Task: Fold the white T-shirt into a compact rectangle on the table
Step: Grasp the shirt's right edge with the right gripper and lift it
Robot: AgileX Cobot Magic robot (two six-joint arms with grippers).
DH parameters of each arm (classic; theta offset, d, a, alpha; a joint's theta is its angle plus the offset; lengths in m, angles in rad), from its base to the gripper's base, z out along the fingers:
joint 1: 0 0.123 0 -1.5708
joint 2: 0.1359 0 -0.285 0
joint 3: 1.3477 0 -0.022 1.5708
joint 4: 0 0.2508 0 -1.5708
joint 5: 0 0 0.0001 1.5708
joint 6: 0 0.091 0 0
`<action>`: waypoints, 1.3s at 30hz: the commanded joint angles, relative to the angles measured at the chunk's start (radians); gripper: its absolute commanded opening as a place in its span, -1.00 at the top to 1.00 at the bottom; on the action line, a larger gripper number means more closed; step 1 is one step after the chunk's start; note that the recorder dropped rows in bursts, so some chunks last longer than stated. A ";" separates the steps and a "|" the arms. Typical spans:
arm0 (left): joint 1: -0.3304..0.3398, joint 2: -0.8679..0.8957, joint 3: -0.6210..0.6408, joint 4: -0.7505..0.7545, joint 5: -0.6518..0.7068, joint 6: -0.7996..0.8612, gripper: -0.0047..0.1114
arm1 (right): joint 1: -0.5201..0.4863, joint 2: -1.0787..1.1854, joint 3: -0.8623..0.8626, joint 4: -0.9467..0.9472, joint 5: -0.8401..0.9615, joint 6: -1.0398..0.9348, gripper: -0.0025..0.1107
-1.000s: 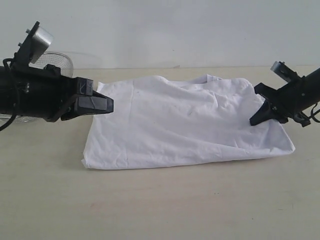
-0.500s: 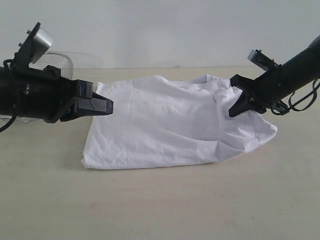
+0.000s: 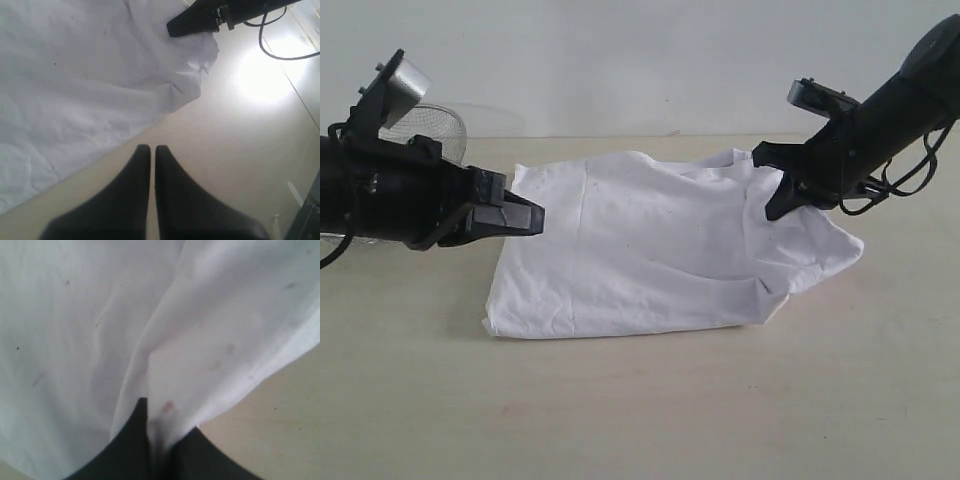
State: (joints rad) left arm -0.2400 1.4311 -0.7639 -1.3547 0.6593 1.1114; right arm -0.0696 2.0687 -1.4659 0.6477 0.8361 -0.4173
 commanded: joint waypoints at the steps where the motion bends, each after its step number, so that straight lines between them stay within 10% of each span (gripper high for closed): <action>1: -0.003 0.002 0.001 0.013 -0.013 -0.008 0.84 | 0.024 -0.022 -0.003 -0.004 -0.018 0.000 0.96; 24: -0.001 -0.013 0.001 0.146 -0.040 -0.094 0.84 | 0.301 -0.022 -0.137 -0.017 -0.064 0.067 0.96; 39: 0.062 -0.151 -0.011 0.553 -0.084 -0.450 0.84 | 0.456 0.049 -0.164 -0.006 -0.107 0.080 0.96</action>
State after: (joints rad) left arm -0.1793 1.3037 -0.7671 -0.8342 0.5799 0.6980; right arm 0.3571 2.1087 -1.6224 0.6291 0.7448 -0.3369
